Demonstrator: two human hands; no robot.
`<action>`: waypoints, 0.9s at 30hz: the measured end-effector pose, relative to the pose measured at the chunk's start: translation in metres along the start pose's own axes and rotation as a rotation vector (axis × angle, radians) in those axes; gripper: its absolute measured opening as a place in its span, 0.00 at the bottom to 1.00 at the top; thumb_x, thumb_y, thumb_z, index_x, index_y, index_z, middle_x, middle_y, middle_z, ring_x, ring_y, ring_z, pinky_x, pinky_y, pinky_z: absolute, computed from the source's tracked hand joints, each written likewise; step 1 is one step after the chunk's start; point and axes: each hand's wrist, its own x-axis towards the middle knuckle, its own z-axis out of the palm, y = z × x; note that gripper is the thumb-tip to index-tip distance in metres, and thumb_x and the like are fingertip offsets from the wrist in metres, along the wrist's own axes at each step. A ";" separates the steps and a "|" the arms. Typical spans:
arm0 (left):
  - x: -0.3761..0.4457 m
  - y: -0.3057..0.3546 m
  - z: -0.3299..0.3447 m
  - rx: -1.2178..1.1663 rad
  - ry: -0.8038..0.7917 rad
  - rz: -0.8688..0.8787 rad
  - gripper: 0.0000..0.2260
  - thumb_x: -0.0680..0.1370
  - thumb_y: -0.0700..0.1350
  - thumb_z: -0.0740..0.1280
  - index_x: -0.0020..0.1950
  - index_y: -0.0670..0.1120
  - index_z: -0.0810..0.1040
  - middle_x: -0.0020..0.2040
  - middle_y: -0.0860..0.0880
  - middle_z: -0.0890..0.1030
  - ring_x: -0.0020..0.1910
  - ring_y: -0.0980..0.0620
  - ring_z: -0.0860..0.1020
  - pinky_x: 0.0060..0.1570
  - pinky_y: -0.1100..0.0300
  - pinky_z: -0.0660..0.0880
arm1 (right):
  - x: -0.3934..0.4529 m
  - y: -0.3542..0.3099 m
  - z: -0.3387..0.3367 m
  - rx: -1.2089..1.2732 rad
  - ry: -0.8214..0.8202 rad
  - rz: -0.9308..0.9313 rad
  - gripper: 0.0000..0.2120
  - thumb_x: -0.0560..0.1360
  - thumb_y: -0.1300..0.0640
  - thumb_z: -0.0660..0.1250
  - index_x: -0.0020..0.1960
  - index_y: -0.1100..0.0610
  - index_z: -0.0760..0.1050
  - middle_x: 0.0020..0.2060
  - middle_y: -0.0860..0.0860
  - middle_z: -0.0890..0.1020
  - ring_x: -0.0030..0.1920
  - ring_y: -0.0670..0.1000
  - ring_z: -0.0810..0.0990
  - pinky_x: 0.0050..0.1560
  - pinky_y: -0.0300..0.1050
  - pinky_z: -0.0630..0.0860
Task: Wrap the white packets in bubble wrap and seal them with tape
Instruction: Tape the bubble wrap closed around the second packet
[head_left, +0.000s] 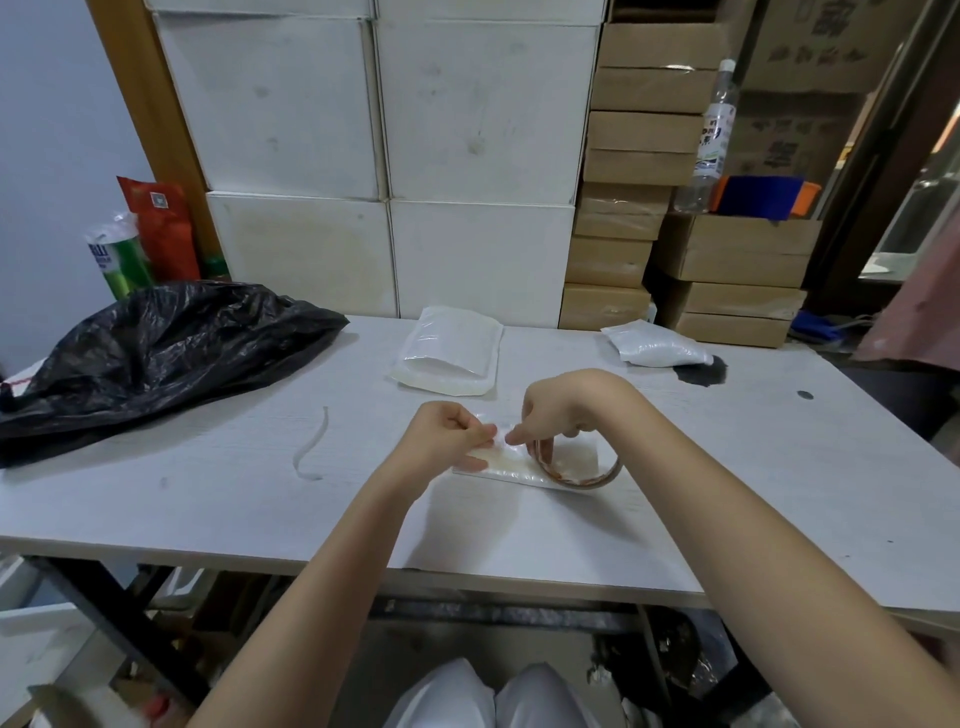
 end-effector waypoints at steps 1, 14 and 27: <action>0.001 0.001 -0.004 0.054 0.028 0.012 0.08 0.74 0.40 0.71 0.38 0.38 0.76 0.41 0.41 0.81 0.34 0.53 0.78 0.32 0.66 0.78 | 0.000 -0.001 0.000 0.017 -0.034 0.006 0.19 0.79 0.43 0.56 0.54 0.57 0.75 0.31 0.48 0.76 0.27 0.49 0.64 0.30 0.39 0.64; 0.001 -0.002 -0.019 0.254 0.013 -0.080 0.10 0.76 0.43 0.69 0.41 0.36 0.77 0.36 0.41 0.75 0.28 0.51 0.74 0.24 0.73 0.70 | 0.023 -0.007 0.013 0.189 -0.155 0.082 0.15 0.78 0.46 0.54 0.42 0.56 0.68 0.36 0.54 0.73 0.27 0.50 0.61 0.29 0.40 0.60; 0.007 -0.016 -0.015 0.298 0.090 -0.025 0.10 0.70 0.43 0.74 0.35 0.35 0.82 0.36 0.37 0.83 0.32 0.51 0.78 0.40 0.61 0.76 | 0.020 -0.015 0.015 -0.096 -0.087 -0.007 0.11 0.78 0.49 0.59 0.46 0.57 0.70 0.34 0.50 0.72 0.29 0.49 0.67 0.32 0.41 0.65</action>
